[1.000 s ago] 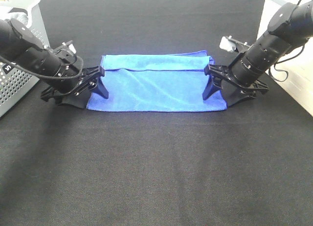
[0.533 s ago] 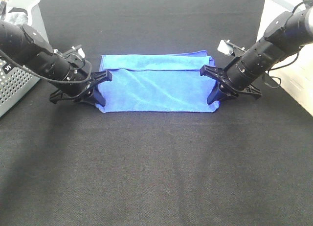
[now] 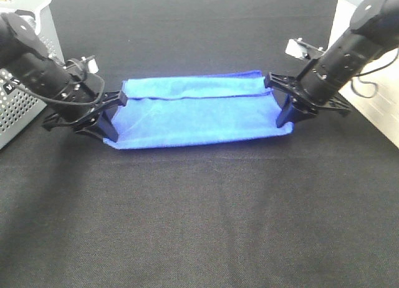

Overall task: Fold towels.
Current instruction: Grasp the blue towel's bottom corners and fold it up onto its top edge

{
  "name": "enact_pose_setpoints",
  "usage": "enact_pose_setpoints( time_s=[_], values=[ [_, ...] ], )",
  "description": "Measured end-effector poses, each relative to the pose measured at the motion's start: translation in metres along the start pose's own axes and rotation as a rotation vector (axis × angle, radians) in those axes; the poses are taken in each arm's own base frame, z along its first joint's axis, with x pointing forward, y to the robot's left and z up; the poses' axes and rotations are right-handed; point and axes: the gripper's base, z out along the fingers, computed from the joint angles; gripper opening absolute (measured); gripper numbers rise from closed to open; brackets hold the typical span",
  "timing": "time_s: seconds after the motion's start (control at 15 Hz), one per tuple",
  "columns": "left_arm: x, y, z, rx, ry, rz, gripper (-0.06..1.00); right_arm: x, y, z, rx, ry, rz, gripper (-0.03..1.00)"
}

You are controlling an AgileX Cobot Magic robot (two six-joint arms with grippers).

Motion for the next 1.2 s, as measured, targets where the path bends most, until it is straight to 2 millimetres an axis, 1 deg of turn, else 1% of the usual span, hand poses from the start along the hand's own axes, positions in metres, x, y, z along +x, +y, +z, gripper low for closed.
enact_pose_setpoints(
  time_s=[0.13,0.4,0.53,0.6,0.73,0.93,1.07,1.2],
  values=[
    [0.021,0.001,-0.008,-0.010,0.035,-0.010,0.01,0.026,-0.003,-0.003,0.013,0.046,0.024,0.00],
    [0.075,0.011,-0.013,-0.040,0.120,-0.064,0.01,0.076,-0.011,0.000,0.027,0.142,0.061,0.00],
    [0.092,0.013,-0.018,-0.055,0.121,-0.074,0.01,0.089,-0.012,0.000,0.019,0.157,0.056,0.00],
    [0.093,0.012,-0.020,-0.057,0.110,-0.072,0.01,0.090,-0.012,-0.001,0.014,0.158,0.048,0.00],
    [0.088,0.006,-0.030,-0.046,0.067,-0.065,0.01,0.088,-0.009,-0.009,0.011,0.125,0.031,0.00],
    [0.068,-0.004,-0.046,-0.031,-0.029,-0.068,0.01,0.077,-0.005,-0.017,0.007,0.076,0.012,0.00],
    [0.052,-0.011,-0.055,-0.021,-0.086,-0.049,0.01,0.058,0.002,-0.027,0.000,0.012,-0.014,0.00],
    [0.033,-0.019,-0.065,-0.013,-0.156,-0.026,0.01,0.033,0.009,-0.036,-0.014,-0.051,-0.042,0.00]
  ],
)
